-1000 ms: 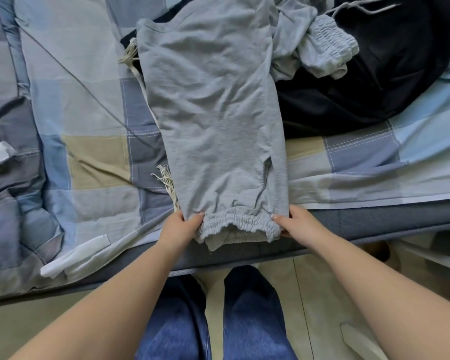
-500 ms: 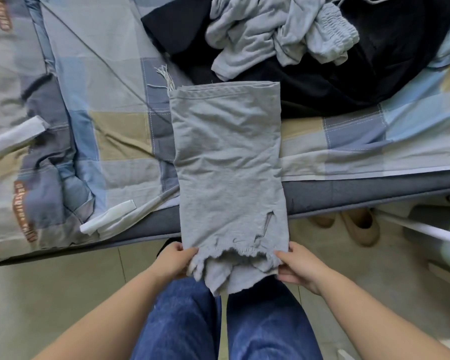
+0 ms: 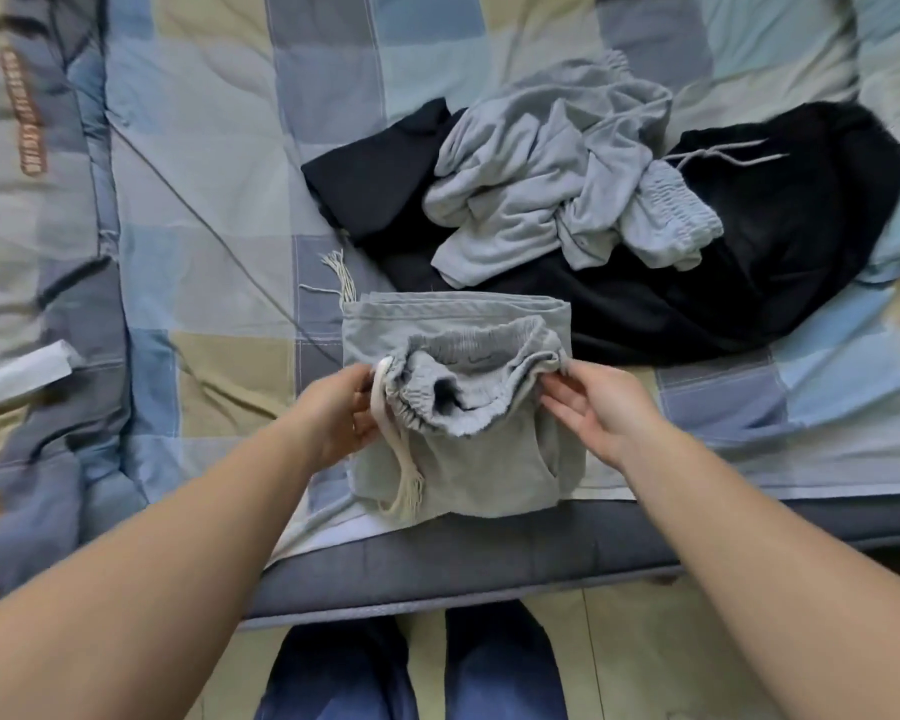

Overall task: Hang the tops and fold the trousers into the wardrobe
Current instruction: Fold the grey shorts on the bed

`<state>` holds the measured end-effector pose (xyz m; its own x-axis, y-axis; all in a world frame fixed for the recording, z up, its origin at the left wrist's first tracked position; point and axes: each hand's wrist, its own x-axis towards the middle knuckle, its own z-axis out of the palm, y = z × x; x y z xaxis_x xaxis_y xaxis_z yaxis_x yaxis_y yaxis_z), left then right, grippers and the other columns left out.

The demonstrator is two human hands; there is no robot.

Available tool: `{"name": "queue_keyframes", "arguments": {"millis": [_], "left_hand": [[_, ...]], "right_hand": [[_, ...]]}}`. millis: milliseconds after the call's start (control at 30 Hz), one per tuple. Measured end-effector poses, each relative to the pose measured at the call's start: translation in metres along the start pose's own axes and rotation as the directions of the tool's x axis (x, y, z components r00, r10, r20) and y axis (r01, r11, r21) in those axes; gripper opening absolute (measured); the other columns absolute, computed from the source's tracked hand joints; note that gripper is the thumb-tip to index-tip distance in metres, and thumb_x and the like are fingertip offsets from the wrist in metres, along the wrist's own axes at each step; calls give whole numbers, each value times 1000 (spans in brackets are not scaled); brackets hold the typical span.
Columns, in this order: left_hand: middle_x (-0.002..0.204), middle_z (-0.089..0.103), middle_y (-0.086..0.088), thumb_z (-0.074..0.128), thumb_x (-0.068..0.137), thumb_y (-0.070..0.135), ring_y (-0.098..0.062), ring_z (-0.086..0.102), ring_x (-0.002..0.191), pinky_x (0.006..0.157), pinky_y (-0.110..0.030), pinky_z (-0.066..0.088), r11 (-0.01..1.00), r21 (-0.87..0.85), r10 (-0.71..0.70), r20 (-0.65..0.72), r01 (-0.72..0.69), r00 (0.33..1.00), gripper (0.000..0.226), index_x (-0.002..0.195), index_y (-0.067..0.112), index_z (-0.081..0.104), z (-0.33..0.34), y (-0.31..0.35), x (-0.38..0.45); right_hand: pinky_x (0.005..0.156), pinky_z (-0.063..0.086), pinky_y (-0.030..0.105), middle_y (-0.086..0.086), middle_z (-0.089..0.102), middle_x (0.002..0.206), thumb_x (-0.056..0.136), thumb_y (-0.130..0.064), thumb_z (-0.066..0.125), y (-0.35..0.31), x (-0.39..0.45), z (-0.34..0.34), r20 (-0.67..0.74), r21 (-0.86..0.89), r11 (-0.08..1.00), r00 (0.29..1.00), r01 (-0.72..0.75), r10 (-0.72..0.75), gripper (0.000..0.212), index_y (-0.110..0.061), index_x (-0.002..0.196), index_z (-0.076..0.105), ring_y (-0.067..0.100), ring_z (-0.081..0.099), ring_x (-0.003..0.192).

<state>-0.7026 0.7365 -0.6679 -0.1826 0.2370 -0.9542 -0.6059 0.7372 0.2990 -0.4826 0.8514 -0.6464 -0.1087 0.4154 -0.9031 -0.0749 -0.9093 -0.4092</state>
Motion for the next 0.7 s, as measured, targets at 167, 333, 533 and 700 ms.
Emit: {"name": "queue_keyframes", "arguments": {"millis": [167, 333, 533, 700], "left_hand": [[61, 51, 5, 46, 97, 25, -10, 46, 50, 52, -22, 37, 995, -6, 95, -60, -96, 994, 25, 72, 20, 49, 19, 30, 28], [126, 56, -6, 62, 89, 39, -21, 55, 113, 99, -40, 45, 748, 594, 491, -195, -296, 849, 57, 136, 12, 45, 2, -6, 52], [107, 55, -2, 75, 79, 30, -18, 50, 104, 91, -30, 40, 180, 832, 797, 189, -525, 573, 34, 106, 14, 61, 8, -46, 44], [101, 65, -6, 67, 81, 14, -27, 60, 98, 86, -37, 48, -59, 754, 632, 536, -654, 560, 29, 110, 14, 66, 40, -24, 60]], "right_hand": [[94, 50, 34, 9, 67, 108, 101, -12, 39, -18, 45, 23, 1, -35, 999, 1000, 30, -30, 28, -6, 124, 54, 17, 66, 98], [88, 50, 31, -1, 63, 108, 96, -16, 50, 12, 68, 8, -84, -444, 858, 941, 259, -327, 37, -16, 133, 48, 15, 62, 98], [78, 44, 15, -3, 64, 97, 86, -28, 46, 57, 48, -16, 599, -736, 10, 657, 677, -458, 31, -19, 102, 71, 12, 60, 86], [96, 44, 37, 2, 59, 123, 90, -20, 52, 34, 77, 17, 659, -752, -213, 699, 624, -277, 35, -19, 124, 61, 20, 53, 116]]}}
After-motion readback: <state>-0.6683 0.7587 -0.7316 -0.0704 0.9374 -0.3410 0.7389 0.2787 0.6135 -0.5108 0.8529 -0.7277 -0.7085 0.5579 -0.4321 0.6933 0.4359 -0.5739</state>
